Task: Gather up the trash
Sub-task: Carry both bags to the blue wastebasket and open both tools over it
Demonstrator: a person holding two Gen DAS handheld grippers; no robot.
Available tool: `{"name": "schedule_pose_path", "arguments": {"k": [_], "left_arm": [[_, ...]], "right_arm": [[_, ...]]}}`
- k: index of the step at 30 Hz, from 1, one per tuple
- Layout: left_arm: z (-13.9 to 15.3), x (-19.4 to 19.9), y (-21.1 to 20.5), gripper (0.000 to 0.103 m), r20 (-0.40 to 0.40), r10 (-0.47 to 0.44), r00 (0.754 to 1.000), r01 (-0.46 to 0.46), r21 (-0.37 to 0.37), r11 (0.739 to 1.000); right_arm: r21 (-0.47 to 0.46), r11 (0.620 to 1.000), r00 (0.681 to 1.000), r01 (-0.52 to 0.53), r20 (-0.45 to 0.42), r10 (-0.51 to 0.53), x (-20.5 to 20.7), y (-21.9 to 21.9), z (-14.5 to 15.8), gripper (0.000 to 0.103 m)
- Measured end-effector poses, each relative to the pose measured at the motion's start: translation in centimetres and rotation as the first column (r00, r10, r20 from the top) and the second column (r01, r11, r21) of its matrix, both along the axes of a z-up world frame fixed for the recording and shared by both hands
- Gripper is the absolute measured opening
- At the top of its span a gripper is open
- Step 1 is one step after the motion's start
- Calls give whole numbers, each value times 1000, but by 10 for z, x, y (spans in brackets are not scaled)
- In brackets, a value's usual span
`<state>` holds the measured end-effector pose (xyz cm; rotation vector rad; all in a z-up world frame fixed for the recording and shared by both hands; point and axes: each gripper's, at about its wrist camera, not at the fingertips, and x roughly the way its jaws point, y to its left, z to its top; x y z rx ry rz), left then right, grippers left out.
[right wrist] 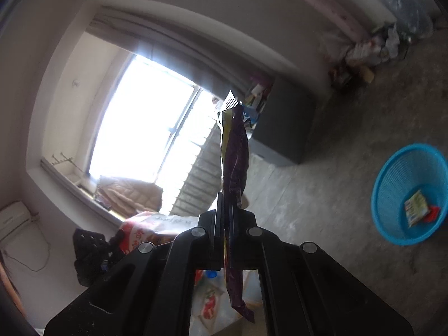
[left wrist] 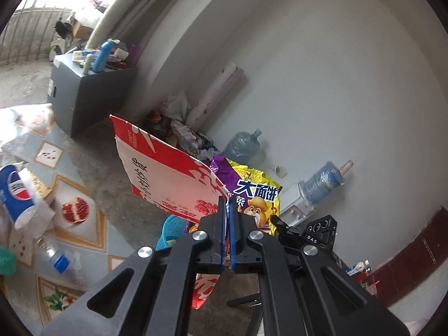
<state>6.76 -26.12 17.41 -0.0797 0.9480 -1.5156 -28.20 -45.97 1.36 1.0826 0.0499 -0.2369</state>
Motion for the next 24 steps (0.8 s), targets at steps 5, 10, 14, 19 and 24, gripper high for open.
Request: {"name": "schedule_pose_path", "arguments": {"k": [5, 10, 14, 19, 24], "left_arm": [[-29, -37, -107, 2, 27, -119, 993, 116, 98, 988], [-79, -81, -201, 2, 50, -229, 972, 214, 208, 955], [-125, -101, -262, 2, 49, -264, 963, 238, 301, 924], [-187, -115, -319, 3, 27, -291, 956, 258, 391, 884], [-238, -126, -356, 13, 74, -291, 954, 228, 451, 863]], "right_arm": [[-128, 979, 973, 158, -148, -176, -22, -8, 8, 1], [-235, 939, 896, 250, -311, -316, -19, -22, -5, 1], [-246, 928, 842, 278, -402, -359, 0, -41, -35, 1], [-189, 930, 803, 316, -469, -368, 15, -70, -84, 1], [-103, 920, 789, 377, -485, -377, 19, -102, -127, 8]]}}
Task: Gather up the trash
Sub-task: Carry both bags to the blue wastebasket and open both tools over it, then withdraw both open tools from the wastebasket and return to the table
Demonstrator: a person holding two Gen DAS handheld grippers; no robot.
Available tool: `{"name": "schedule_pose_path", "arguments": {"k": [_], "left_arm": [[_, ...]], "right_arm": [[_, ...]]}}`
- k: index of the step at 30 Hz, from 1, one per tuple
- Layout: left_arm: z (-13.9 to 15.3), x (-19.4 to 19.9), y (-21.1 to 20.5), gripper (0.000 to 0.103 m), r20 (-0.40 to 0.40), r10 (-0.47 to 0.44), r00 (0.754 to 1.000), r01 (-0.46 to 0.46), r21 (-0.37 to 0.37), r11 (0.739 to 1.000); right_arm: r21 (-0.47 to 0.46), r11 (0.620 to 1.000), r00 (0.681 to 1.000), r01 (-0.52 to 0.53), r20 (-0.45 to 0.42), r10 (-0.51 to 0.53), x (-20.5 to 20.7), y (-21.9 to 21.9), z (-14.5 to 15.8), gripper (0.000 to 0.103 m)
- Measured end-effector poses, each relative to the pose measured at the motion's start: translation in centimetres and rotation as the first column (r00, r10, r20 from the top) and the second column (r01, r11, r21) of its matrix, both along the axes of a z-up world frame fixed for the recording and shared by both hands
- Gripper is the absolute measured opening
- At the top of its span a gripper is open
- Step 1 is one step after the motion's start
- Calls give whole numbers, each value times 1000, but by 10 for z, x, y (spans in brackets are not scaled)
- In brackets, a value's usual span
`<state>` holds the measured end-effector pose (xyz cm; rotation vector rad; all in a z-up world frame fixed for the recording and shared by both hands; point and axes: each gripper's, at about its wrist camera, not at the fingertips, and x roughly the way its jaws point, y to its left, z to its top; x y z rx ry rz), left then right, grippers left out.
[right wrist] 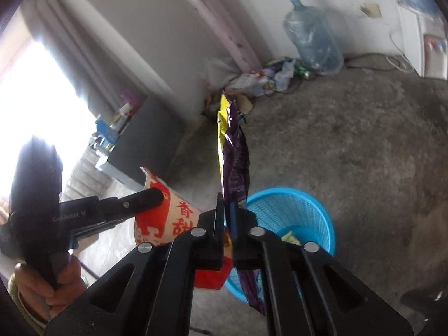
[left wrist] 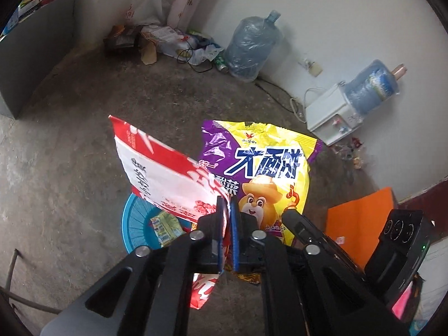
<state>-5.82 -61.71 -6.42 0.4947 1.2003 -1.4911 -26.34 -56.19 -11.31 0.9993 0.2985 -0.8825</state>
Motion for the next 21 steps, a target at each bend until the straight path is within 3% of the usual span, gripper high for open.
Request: {"name": "schedule_pose_path", "arguments": {"k": [2, 3, 6, 8, 14, 21], "left_arm": [[-22, -2, -9, 53, 59, 46, 997, -49, 54, 997], [-30, -3, -12, 55, 81, 57, 995, -63, 76, 995], [-39, -1, -8, 56, 75, 87, 993, -96, 124, 988], [-33, 3, 0, 60, 40, 102, 994, -106, 109, 988], [9, 6, 26, 67, 97, 116, 988, -116, -13, 993], [87, 14, 76, 69, 91, 165, 982, -151, -139, 979]], "right_arm": [[84, 996, 1000, 26, 8, -27, 1, -17, -35, 37], [131, 991, 999, 39, -4, -39, 0, -20, -49, 46], [236, 967, 993, 96, -92, -76, -1, -34, -87, 46], [248, 960, 990, 129, -89, -110, -9, -30, -93, 46], [209, 965, 986, 158, -81, -144, -21, -6, -84, 46], [101, 983, 988, 154, -43, -150, -26, 15, -41, 48]]}}
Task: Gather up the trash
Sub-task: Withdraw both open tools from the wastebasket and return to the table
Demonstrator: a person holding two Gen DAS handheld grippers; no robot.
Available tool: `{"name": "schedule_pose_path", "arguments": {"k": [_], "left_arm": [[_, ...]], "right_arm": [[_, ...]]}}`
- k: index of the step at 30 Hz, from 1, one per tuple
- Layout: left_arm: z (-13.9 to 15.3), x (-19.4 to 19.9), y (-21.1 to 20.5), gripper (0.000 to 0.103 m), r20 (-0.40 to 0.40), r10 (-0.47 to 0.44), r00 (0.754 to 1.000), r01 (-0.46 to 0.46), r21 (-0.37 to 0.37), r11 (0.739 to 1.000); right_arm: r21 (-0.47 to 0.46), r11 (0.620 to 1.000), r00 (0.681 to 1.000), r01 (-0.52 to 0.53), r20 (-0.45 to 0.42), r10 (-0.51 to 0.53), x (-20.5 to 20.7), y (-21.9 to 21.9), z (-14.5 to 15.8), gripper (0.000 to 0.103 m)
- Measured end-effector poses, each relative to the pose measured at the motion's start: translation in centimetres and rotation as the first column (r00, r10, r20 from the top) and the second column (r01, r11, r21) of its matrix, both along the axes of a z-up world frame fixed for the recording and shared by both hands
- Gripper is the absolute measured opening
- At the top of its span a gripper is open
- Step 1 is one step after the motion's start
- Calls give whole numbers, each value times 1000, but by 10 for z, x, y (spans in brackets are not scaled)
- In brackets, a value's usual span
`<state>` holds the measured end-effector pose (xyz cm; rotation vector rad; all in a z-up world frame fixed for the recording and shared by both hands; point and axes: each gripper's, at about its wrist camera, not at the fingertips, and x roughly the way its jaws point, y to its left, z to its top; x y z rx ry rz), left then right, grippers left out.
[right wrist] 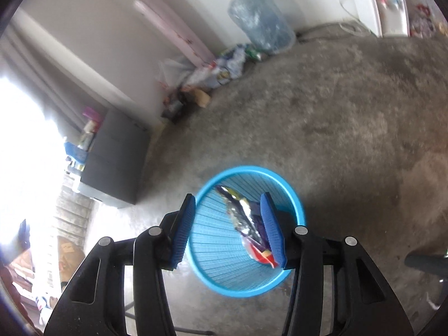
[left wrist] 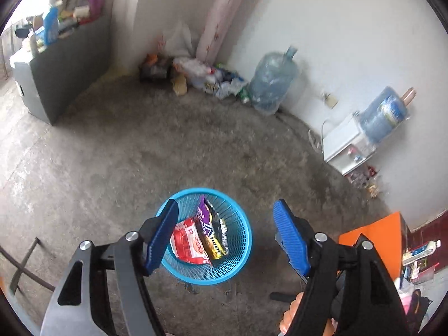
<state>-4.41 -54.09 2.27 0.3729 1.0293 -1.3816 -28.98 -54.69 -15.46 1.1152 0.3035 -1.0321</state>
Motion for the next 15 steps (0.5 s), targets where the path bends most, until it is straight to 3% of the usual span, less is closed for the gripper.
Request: {"name": "schedule_pose_path", "arguments": {"k": [8, 15], "left_arm": [[82, 13, 106, 73, 111, 73, 991, -57, -148, 987], [105, 35, 206, 78, 167, 198, 966, -162, -204, 965]], "right_arm": [[-147, 980, 988, -136, -89, 124, 30, 54, 76, 62], [-226, 924, 947, -310, -159, 279, 64, 101, 122, 72]]}}
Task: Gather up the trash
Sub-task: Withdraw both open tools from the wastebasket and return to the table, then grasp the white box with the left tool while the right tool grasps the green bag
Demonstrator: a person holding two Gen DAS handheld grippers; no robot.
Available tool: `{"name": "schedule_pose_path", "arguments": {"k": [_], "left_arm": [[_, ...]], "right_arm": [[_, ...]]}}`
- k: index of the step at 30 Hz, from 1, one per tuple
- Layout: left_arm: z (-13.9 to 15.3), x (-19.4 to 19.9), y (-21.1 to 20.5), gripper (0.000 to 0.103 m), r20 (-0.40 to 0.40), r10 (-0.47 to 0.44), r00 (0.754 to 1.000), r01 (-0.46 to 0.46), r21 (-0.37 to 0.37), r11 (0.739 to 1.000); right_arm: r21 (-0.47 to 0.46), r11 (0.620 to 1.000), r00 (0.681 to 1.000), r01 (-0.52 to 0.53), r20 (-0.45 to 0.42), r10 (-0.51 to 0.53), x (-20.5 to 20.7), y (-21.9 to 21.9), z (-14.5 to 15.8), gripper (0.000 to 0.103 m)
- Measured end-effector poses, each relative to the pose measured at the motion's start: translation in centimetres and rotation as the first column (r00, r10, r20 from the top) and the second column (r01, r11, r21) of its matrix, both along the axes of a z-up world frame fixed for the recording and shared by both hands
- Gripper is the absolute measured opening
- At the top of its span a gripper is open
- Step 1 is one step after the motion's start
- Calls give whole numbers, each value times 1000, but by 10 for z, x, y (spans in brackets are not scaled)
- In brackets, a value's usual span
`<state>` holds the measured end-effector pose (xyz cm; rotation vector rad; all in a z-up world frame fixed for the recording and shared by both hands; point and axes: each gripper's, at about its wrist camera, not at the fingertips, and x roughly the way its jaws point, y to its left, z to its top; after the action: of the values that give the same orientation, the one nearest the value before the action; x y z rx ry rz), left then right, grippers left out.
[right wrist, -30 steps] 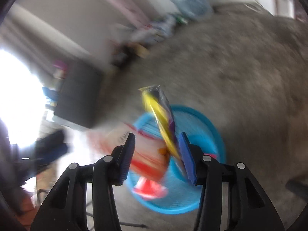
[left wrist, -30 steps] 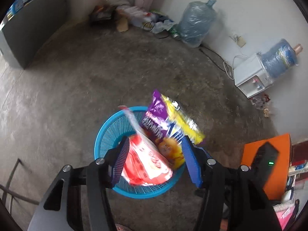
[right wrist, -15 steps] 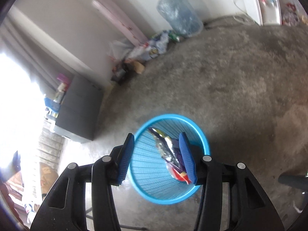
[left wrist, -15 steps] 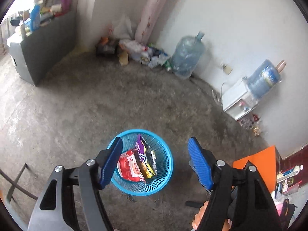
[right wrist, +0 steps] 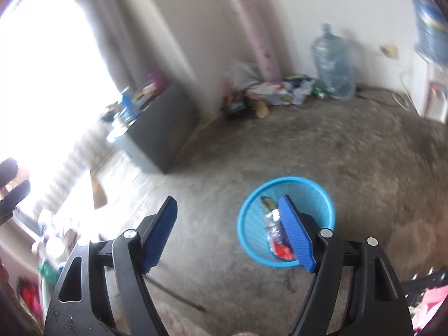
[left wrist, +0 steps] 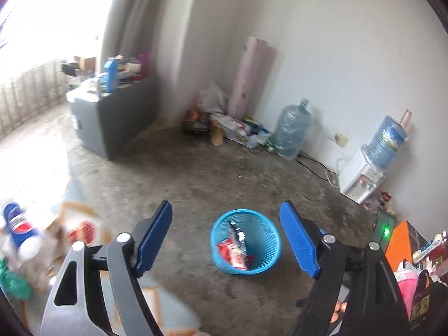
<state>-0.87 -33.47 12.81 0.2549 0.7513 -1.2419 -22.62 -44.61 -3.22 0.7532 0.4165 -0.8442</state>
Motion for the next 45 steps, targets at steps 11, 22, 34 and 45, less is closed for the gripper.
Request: {"name": "schedule_pose_path", "arguments": {"k": [11, 22, 34, 45], "left_arm": [[-9, 38, 150, 85, 48, 265, 963, -265, -19, 964], [-34, 63, 261, 85, 32, 475, 879, -474, -28, 880], [-49, 111, 338, 85, -3, 623, 782, -623, -9, 782], [-76, 174, 348, 85, -17, 652, 758, -649, 88, 756]], "right_arm": [[-44, 959, 959, -281, 3, 282, 51, 50, 30, 74], [-29, 863, 863, -504, 34, 504, 103, 106, 47, 74], [-10, 739, 739, -673, 27, 673, 172, 166, 54, 70], [-7, 585, 585, -811, -9, 811, 260, 218, 55, 59]]}}
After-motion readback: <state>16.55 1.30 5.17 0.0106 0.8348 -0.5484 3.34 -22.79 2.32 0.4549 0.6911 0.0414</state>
